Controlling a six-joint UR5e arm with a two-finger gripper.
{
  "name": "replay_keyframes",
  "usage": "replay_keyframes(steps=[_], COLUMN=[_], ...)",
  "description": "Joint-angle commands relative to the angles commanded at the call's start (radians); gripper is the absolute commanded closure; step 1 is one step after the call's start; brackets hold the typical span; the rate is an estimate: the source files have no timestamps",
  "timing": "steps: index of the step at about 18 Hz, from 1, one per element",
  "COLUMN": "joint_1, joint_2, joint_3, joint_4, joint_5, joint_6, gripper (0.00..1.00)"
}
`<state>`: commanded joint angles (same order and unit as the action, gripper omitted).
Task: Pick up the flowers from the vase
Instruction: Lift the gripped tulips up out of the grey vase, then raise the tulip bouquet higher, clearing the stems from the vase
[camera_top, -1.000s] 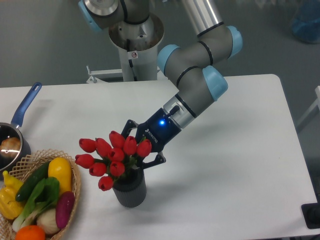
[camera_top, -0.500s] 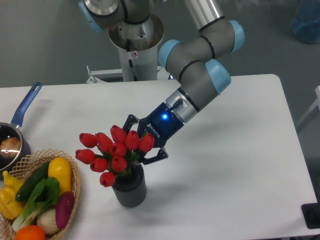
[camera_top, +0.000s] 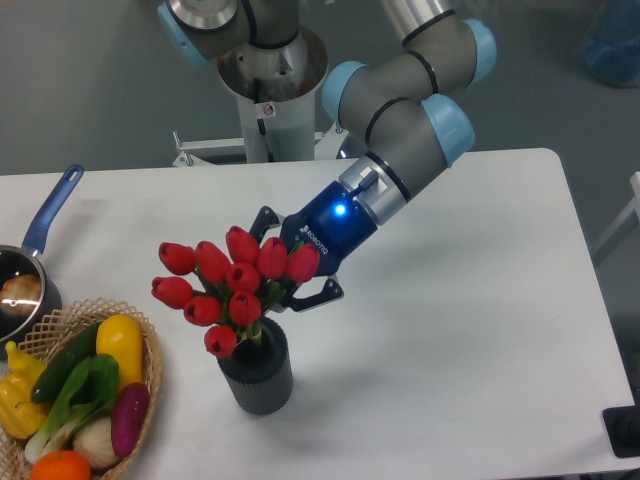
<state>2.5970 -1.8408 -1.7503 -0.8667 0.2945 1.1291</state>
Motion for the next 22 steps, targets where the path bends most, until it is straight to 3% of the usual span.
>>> replay_keyframes(steps=[11,22], joint_1=[0.031,0.026], joint_2=[0.074,0.075], joint_3=[0.003,0.047], joint_4=[0.000,-0.002], joint_5=[-0.048,-0.057], joint_6=[-0.136,-0.166], gripper=[0.56,0.56])
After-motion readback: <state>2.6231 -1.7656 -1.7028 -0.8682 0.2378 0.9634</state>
